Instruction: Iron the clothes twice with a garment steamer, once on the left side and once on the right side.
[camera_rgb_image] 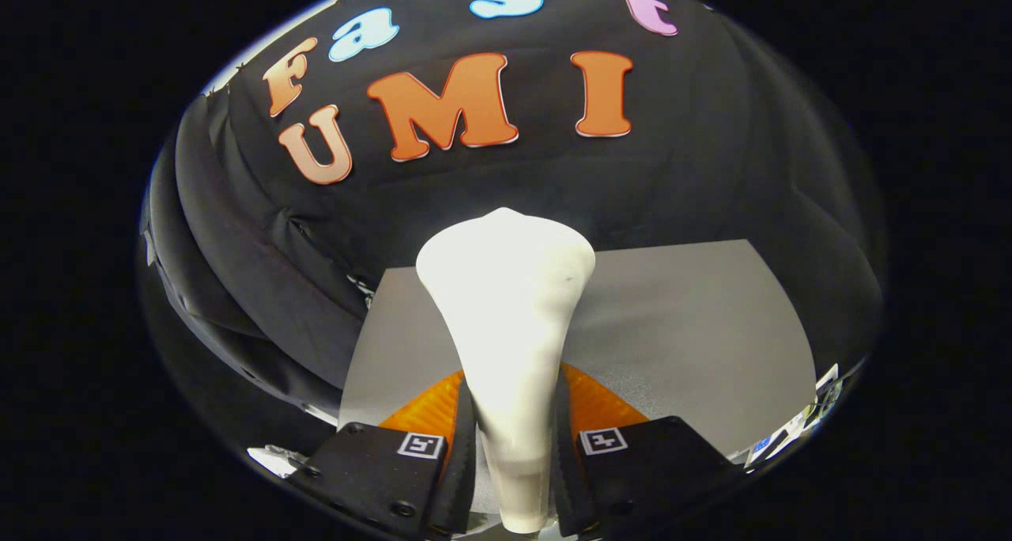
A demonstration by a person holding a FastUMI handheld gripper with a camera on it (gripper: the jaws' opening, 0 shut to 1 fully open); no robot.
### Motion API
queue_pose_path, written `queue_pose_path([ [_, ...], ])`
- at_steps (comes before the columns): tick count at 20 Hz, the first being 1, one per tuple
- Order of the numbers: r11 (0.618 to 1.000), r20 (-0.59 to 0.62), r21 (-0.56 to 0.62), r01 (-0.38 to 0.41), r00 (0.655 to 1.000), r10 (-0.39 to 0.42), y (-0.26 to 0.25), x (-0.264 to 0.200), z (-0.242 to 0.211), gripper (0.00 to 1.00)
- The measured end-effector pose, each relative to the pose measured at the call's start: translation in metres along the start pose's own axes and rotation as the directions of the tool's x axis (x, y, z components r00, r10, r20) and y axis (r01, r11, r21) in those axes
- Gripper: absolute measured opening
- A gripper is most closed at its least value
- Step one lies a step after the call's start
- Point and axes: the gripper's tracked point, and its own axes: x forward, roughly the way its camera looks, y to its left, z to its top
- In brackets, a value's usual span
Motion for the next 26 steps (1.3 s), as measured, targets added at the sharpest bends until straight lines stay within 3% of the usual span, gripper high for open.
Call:
queue_pose_path([
  [5, 0.995, 0.11, 0.1, -0.02, 0.994, 0.009, 0.007, -0.044, -0.001, 0.48],
  [11, 0.988, 0.179, 0.156, 0.015, 0.983, -0.043, 0.017, -0.095, -0.035, 0.48],
  [19, 0.987, 0.279, 0.149, 0.051, 0.956, -0.091, 0.029, -0.194, -0.077, 0.48],
  [26, 0.995, 0.332, 0.103, 0.007, 0.942, -0.041, 0.047, -0.25, -0.094, 0.48],
])
